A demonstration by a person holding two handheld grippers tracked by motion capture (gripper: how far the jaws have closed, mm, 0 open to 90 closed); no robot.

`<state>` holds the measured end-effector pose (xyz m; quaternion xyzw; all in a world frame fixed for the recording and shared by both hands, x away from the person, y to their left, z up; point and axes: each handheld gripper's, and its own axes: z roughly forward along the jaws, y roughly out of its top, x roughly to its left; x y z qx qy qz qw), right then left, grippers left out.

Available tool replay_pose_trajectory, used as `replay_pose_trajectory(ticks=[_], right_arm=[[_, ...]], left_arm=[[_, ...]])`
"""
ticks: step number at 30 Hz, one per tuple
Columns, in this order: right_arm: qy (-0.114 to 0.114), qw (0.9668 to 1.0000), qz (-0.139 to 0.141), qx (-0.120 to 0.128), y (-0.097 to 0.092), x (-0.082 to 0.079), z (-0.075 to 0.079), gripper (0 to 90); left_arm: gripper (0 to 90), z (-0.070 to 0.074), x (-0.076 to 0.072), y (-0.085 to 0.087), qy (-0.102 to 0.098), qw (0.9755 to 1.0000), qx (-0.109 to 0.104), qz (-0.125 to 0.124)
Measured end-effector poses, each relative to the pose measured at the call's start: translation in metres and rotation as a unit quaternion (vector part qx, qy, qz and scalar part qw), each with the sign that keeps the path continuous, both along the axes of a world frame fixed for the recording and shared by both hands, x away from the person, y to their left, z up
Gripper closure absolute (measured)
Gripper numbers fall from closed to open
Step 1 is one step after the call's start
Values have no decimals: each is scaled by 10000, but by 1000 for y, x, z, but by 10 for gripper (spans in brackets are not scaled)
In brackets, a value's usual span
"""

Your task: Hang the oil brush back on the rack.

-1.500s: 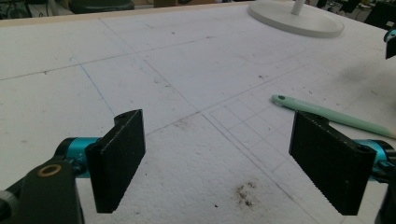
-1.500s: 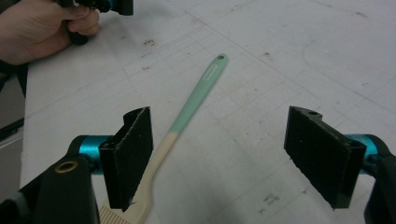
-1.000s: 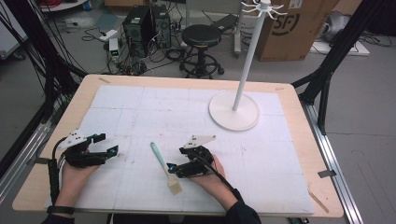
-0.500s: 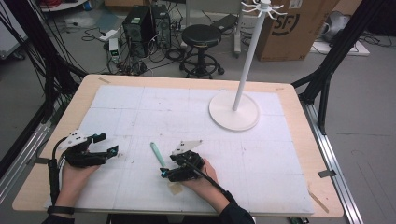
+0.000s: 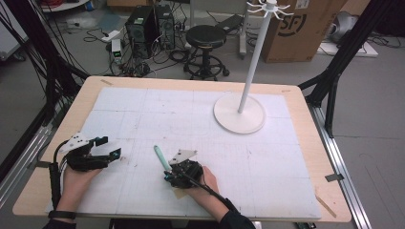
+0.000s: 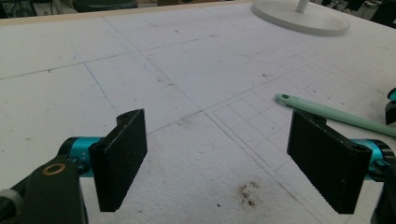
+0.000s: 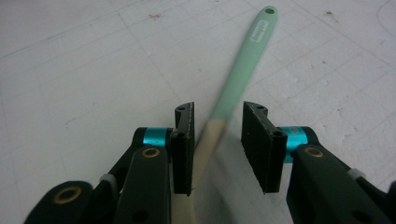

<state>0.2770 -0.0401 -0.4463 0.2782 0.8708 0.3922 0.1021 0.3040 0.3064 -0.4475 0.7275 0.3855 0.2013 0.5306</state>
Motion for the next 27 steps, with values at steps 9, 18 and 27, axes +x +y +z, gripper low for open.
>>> replay_pose_trajectory(ticks=[9, 18, 27], right_arm=[[-21, 9998, -173, -82, 5, -6, 1, 769], [382, 9985, -391, -26, 5, 0, 5, 805], [546, 9976, -432, 38, 0, 7, 5, 829]], left_arm=[[214, 0, 0, 0, 15, 10000, 19, 25], [218, 0, 0, -1, 4, 10000, 70, 17], [223, 0, 0, -1, 8, 10000, 87, 28]])
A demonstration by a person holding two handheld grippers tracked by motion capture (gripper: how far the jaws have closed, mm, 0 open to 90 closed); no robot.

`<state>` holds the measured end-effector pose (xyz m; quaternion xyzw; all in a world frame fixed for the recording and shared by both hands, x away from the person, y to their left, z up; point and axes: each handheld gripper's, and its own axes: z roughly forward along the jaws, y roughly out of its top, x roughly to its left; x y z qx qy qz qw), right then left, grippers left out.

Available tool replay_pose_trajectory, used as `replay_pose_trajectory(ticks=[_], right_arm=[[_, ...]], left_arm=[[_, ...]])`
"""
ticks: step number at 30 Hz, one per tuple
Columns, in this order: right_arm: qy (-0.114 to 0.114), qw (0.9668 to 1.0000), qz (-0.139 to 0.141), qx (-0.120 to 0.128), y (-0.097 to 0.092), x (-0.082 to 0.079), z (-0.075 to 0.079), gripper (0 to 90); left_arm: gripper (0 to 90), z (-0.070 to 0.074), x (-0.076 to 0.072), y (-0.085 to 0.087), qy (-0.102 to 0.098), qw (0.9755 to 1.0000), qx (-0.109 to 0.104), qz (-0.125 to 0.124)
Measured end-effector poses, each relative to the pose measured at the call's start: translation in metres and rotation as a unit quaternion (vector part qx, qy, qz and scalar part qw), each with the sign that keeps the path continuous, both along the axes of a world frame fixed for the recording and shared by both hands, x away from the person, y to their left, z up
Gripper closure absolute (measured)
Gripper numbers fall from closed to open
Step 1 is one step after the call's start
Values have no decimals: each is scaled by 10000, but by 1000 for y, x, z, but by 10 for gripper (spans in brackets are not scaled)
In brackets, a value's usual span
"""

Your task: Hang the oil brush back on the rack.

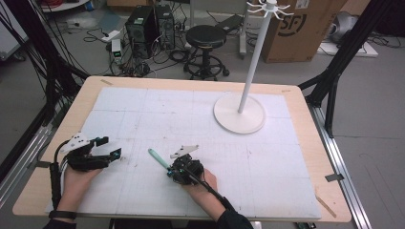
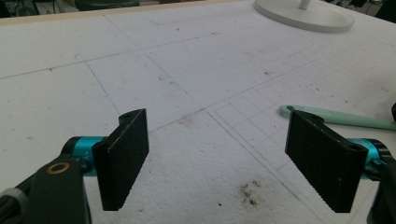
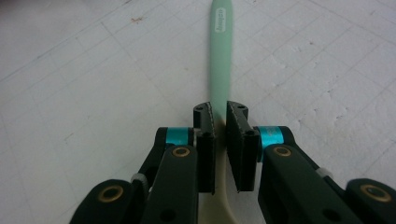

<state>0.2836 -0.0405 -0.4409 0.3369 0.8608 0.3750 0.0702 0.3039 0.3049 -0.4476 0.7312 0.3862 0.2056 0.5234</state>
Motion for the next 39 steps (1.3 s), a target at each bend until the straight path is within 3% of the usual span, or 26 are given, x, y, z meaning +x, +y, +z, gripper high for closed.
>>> replay_pose_trajectory(ticks=[6, 18, 27, 39], right_arm=[[-14, 10000, -3, 42, -4, 2, 0, 829], [-80, 9987, 18, 505, -33, 11, 16, 829], [-347, 9936, -124, 1066, -79, 21, 44, 829], [-795, 9853, -272, 1489, -154, 36, 98, 829]], left_arm=[[234, 0, 0, -1, 3, 10000, 20, 7], [236, 0, 0, -1, -3, 10000, 54, 0], [236, 0, 0, -1, -4, 10000, 61, 5], [234, 0, 0, -1, -5, 10000, 54, -6]])
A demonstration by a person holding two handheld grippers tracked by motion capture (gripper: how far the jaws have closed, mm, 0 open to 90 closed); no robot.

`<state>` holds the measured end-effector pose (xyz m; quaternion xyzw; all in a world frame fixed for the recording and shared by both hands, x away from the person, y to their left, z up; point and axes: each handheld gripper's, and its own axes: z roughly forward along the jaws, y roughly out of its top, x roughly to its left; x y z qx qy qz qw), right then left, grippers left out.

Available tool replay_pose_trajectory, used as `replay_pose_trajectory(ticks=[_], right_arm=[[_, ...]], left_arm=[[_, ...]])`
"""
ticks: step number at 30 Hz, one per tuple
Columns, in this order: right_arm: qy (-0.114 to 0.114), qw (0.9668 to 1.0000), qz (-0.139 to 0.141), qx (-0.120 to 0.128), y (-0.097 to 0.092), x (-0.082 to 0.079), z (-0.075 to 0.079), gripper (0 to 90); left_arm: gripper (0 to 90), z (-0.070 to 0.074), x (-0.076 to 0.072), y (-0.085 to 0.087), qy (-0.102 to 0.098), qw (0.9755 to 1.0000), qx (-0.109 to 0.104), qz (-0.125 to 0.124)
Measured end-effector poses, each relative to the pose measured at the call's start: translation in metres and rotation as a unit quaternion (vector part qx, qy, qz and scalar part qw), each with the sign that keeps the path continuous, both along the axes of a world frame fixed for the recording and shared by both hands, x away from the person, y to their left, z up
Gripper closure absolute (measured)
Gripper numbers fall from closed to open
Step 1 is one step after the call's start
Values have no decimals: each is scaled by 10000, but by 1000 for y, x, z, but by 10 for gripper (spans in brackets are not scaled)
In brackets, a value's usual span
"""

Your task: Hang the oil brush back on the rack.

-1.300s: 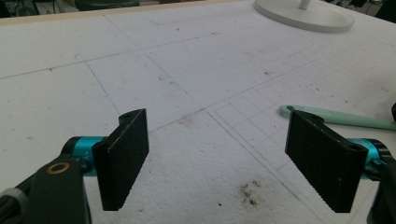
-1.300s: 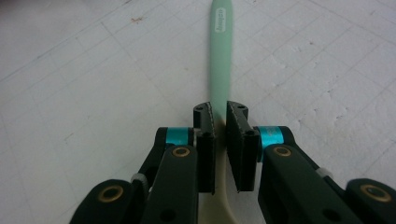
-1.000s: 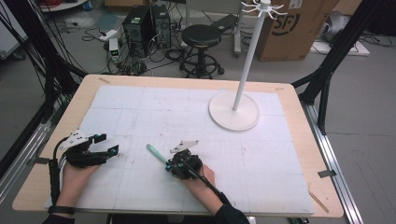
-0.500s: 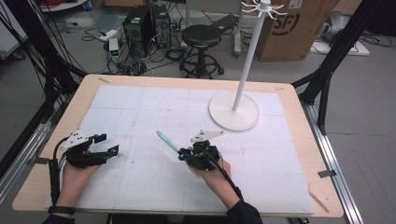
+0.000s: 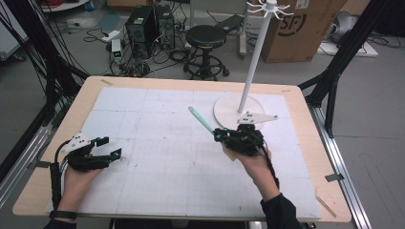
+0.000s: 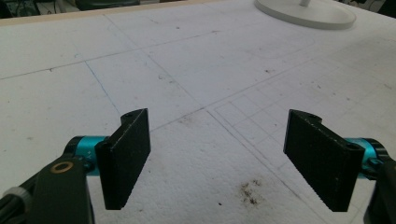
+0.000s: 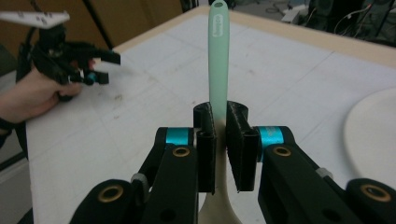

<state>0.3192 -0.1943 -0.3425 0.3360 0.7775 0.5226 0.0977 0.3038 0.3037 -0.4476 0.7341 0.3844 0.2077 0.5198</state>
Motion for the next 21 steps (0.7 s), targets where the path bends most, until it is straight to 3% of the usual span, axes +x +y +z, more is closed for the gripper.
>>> replay_pose_trajectory(ticks=[12, 21], right_arm=[[-414, 9978, -487, 163, -73, 6, 59, 828], [-649, 9946, -790, 166, -112, 5, 96, 829]], left_arm=[[232, 0, 0, 0, 8, 10000, -12, 4], [232, 0, 0, 0, 7, 10000, -10, 13]])
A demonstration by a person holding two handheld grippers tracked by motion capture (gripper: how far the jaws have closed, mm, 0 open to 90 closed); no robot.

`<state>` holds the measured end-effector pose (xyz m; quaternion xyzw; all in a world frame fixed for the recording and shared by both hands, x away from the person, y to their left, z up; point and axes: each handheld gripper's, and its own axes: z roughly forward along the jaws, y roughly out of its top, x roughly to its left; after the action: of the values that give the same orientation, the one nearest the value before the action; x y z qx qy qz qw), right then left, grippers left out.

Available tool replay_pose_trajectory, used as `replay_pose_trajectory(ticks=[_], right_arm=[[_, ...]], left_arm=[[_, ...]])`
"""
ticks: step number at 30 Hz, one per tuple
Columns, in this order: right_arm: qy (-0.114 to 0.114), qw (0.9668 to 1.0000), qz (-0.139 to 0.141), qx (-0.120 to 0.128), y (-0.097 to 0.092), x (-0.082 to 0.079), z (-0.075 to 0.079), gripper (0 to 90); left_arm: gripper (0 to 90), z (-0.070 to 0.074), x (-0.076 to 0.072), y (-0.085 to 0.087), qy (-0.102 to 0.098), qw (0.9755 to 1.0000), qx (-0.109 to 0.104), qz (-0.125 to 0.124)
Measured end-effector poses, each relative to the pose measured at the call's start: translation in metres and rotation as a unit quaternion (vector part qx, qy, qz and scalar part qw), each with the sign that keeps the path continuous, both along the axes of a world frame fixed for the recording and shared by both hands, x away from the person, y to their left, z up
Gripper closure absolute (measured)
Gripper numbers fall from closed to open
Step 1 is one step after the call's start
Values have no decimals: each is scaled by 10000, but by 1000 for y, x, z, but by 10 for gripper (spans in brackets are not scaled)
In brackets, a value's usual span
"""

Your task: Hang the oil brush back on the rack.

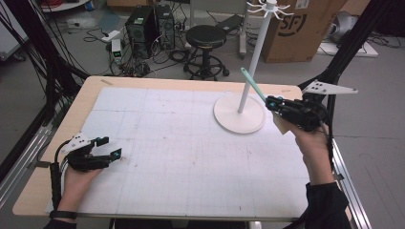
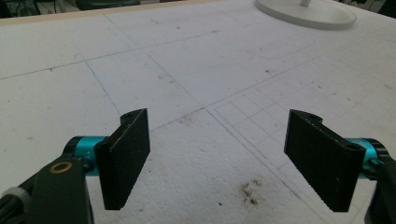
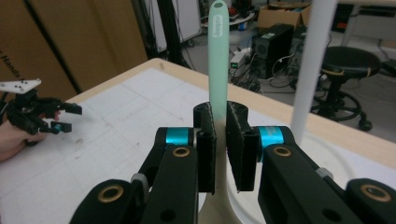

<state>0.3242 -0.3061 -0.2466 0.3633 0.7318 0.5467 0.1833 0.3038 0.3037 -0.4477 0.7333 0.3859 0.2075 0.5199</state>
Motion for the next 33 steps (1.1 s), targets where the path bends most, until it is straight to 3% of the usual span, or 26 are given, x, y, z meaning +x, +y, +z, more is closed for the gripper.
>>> replay_pose_trajectory(ticks=[12, 21, 33], right_arm=[[-198, 9994, -281, 71, -35, -5, 38, 829], [-255, 9988, -416, 4, -46, -7, 62, 829], [-420, 9973, -581, 130, -52, -8, 89, 828]], left_arm=[[231, 0, 0, 0, 12, 10000, 1, 28], [228, 0, 0, 0, 12, 10000, -1, 41], [228, 0, 0, 0, 5, 10000, 10, 33]])
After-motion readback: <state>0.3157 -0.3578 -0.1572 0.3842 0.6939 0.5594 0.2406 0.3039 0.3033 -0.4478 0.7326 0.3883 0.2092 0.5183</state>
